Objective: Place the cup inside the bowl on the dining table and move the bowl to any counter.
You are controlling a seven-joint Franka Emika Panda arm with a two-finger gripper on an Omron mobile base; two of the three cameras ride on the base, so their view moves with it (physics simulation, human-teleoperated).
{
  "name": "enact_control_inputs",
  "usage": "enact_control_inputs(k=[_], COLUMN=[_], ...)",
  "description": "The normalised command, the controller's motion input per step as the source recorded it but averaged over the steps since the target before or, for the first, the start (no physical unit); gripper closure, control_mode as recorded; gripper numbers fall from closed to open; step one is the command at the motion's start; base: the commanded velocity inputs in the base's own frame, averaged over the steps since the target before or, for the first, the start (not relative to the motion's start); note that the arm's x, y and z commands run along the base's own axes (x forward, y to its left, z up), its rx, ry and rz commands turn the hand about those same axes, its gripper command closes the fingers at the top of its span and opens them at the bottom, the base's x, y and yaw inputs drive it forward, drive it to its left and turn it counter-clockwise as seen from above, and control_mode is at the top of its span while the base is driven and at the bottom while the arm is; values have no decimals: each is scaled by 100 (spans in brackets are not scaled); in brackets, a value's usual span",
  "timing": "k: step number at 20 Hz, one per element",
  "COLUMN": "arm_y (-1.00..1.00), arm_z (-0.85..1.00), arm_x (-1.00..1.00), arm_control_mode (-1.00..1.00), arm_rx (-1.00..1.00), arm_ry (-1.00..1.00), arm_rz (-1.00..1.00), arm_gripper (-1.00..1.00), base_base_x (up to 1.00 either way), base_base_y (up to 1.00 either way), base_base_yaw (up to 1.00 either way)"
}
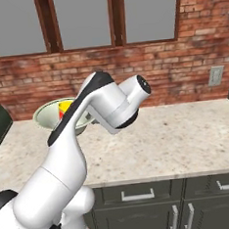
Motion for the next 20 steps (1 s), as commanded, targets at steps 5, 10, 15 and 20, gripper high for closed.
enact_control_inputs(k=[5, 10, 15, 20], arm_y=[0, 0, 0, 9], arm_z=[0, 0, -6, -22], arm_x=[0, 0, 0, 0], arm_control_mode=[100, -100, -100, -100], arm_rx=[0, 0, 0, 1], arm_ry=[0, 0, 0, 0], arm_rz=[0, 0, 0, 0], arm_gripper=[100, 100, 100, 100], base_base_x=[0, 0, 0, 0], base_base_y=[0, 0, 0, 0], base_base_yaw=[0, 0, 0, 0])
